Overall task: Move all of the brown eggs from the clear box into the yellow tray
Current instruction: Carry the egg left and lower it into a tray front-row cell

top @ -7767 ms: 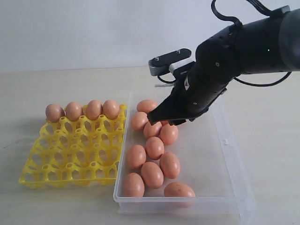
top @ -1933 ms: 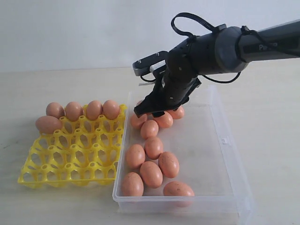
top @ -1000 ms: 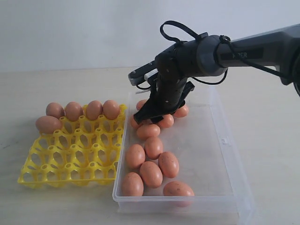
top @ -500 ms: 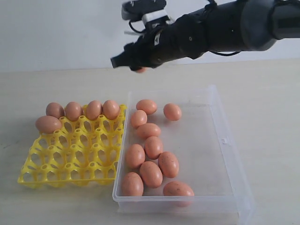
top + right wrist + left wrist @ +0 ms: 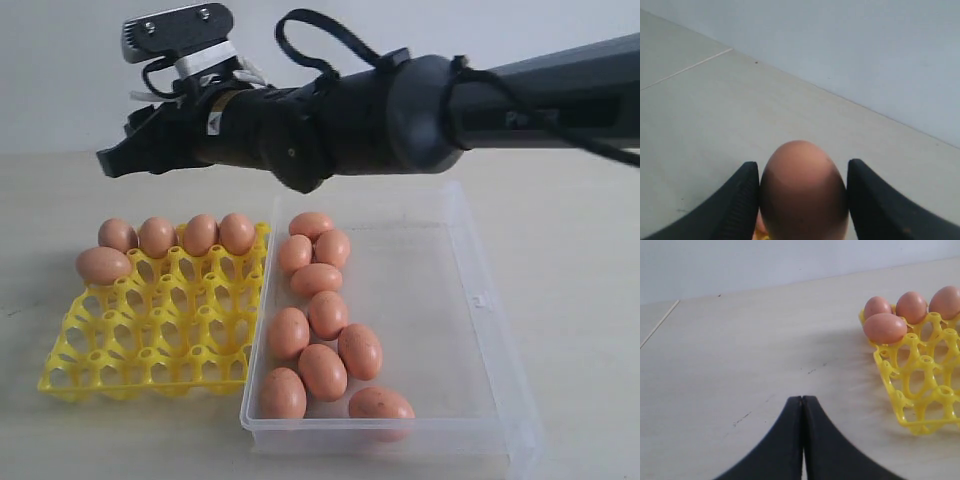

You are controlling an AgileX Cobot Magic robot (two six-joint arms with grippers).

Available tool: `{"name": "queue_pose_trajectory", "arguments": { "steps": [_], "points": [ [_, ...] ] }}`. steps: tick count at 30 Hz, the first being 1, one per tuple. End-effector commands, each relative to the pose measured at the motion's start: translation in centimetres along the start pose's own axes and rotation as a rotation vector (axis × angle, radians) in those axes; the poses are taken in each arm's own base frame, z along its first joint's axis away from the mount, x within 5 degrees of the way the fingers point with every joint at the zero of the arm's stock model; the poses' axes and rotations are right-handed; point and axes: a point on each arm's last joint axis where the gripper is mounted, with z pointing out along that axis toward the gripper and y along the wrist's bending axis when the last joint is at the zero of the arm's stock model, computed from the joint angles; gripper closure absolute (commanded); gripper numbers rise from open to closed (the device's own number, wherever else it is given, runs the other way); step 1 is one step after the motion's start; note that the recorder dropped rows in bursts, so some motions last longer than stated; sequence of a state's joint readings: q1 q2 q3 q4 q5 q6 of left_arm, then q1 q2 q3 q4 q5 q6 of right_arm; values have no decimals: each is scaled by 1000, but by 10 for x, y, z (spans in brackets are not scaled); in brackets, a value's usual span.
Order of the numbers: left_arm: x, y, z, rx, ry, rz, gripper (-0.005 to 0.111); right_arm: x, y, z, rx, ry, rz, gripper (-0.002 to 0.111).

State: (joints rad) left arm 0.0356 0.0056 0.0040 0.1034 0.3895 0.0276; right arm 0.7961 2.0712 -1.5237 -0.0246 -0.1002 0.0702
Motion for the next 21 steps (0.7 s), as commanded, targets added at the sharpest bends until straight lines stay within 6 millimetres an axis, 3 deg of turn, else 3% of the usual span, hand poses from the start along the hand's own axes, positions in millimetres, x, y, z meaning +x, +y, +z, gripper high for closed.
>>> {"name": "queue_pose_trajectory", "arguments": {
  "steps": [1,11,21],
  "points": [
    [-2,0,-1,5,-19,-6,107,3,20,24,-35,12,-24,108],
    [-2,0,-1,5,-19,-6,107,38,54,68,-85,105,40,108],
    [-2,0,-1,5,-19,-6,107,67,56,83,-81,151,76,108]
  ]
}}
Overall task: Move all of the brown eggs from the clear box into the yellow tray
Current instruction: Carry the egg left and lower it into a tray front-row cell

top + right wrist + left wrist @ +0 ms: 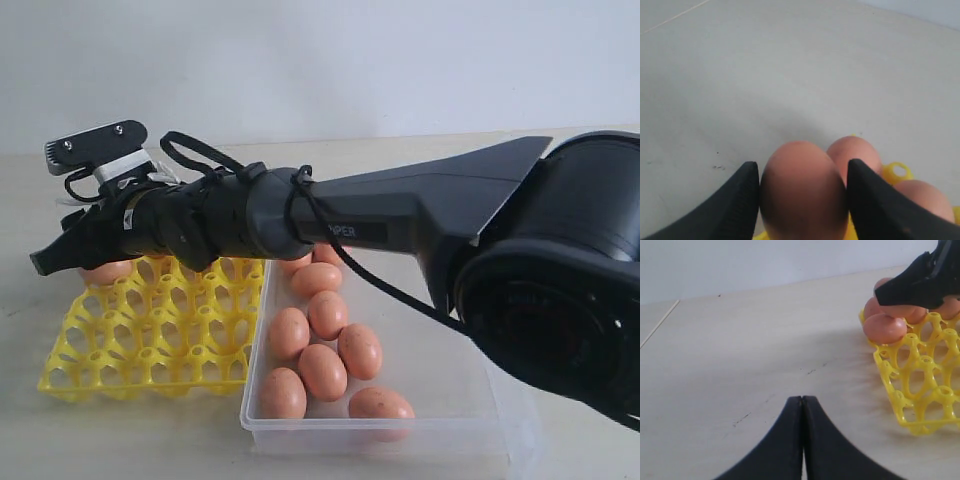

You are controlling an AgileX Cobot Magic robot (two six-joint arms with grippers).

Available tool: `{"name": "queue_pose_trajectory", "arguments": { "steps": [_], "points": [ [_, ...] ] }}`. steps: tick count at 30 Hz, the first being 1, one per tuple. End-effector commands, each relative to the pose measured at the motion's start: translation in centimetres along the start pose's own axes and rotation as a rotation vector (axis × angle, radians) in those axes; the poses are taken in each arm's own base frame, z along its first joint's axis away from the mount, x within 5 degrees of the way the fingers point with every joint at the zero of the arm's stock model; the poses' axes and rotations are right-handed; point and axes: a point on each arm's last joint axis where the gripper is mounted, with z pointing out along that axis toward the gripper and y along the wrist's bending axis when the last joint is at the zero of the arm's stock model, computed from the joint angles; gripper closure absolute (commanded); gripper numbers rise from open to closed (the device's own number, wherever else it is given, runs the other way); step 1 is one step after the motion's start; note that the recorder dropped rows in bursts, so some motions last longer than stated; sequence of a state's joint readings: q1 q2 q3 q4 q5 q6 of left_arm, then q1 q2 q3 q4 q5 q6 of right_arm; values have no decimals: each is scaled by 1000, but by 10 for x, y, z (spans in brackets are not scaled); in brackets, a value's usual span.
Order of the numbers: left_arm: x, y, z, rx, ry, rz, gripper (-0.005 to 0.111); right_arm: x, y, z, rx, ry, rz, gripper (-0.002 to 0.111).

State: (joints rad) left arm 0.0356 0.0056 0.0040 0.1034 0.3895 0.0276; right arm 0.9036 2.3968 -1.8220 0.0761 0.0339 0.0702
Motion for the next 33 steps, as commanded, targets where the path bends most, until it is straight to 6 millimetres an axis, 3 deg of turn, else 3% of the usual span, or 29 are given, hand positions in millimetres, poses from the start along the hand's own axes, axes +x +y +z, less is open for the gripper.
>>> {"name": "queue_pose_trajectory", "arguments": {
  "steps": [1,11,26,33],
  "points": [
    [-2,0,-1,5,-19,-6,107,6,0,7,-1,-13,26,108],
    [-2,0,-1,5,-19,-6,107,23,-2,14,6,75,41,108],
    [-2,0,-1,5,-19,-6,107,22,-9,4,10,186,-58,108],
    [-2,0,-1,5,-19,-6,107,-13,-18,-16,23,96,-117,108]
  ]
}}
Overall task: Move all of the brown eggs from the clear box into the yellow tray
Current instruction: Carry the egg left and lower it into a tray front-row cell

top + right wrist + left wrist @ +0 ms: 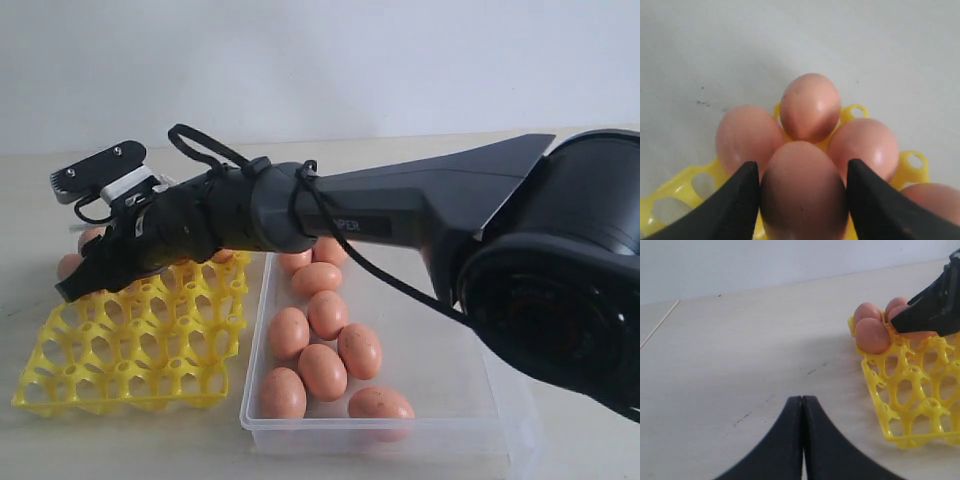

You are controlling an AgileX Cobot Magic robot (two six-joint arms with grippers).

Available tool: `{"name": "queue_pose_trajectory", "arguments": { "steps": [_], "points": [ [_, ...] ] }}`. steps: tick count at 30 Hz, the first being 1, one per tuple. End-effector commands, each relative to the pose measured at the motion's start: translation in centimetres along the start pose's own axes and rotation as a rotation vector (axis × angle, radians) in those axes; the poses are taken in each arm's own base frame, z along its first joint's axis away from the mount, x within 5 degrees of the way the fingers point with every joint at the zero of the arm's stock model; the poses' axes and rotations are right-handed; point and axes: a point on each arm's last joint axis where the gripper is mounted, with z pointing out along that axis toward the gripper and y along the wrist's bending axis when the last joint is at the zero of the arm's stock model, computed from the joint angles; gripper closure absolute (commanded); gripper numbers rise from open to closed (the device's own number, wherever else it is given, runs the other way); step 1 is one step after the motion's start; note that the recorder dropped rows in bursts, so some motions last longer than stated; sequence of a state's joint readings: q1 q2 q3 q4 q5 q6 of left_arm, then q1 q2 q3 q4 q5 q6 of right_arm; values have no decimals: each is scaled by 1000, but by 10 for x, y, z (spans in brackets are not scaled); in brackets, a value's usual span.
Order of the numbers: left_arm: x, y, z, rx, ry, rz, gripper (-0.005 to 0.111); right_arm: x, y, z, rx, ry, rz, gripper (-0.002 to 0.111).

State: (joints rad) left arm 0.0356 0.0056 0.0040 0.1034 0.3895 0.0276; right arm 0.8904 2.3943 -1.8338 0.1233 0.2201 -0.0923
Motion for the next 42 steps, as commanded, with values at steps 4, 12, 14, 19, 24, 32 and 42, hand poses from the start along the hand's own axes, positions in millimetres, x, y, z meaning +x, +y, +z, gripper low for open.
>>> {"name": "queue_pose_trajectory", "arguments": {
  "steps": [4,12,14,19,24,32,42],
  "points": [
    [-2,0,-1,5,-19,-6,107,-31,-23,-26,42,-121,2,108],
    [-2,0,-1,5,-19,-6,107,-33,-18,-26,17,-147,96,108],
    [-2,0,-1,5,-19,-6,107,-30,-18,-23,11,-140,122,108],
    [-2,0,-1,5,-19,-6,107,-22,-13,-15,-11,-122,129,100],
    [-2,0,-1,5,-19,-6,107,-21,-5,-14,-39,-100,149,84],
    [-2,0,-1,5,-19,-6,107,-10,-3,-8,-58,-37,135,59],
    [-2,0,-1,5,-19,-6,107,-13,-2,-14,-65,-24,68,53]
  ]
}}
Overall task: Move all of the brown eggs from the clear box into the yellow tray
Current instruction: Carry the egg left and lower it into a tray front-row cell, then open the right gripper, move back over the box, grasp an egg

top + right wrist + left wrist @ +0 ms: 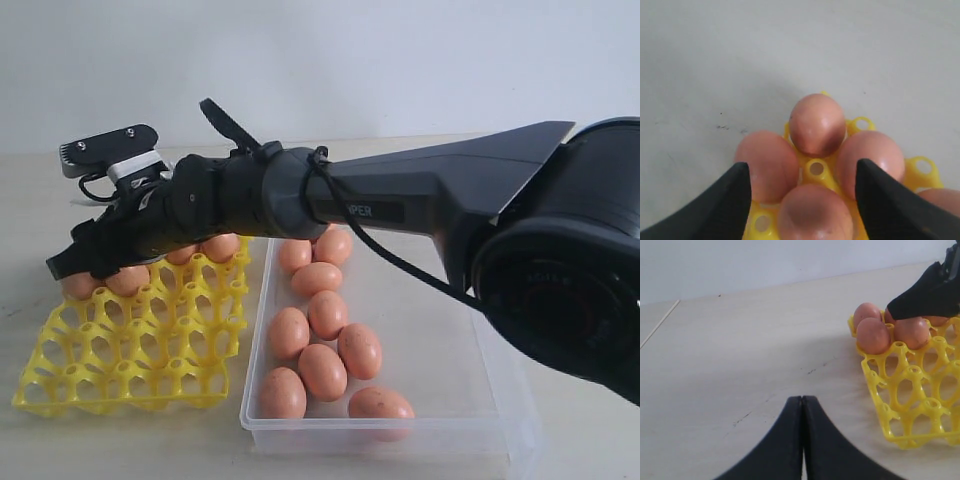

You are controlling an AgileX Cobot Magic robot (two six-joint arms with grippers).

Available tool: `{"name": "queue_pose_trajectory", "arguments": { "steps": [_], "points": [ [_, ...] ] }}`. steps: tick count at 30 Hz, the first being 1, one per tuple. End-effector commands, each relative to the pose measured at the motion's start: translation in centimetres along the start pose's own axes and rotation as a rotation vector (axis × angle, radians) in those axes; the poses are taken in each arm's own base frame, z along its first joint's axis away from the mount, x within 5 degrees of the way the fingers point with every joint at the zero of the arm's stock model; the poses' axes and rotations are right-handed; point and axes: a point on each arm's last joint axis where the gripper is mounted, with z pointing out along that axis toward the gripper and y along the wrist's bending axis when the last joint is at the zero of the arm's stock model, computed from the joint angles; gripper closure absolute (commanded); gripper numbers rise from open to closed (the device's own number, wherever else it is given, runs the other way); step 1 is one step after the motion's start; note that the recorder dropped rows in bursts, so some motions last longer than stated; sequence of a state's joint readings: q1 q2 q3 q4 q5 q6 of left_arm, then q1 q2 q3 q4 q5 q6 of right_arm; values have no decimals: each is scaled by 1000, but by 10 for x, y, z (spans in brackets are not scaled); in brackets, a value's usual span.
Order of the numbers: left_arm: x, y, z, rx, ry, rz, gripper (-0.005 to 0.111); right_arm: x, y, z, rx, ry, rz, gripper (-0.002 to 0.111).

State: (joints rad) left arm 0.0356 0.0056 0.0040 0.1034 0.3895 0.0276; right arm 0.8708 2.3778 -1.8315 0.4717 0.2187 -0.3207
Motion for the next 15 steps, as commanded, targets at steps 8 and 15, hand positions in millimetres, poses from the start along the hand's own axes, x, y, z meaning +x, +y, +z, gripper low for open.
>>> {"name": "queue_pose_trajectory", "arguments": {
  "steps": [8,15],
  "points": [
    [-2,0,-1,5,-19,-6,107,-5,-16,-33,35,233,-189,108],
    [-2,0,-1,5,-19,-6,107,1,-45,-39,154,341,-182,108]
  ]
}}
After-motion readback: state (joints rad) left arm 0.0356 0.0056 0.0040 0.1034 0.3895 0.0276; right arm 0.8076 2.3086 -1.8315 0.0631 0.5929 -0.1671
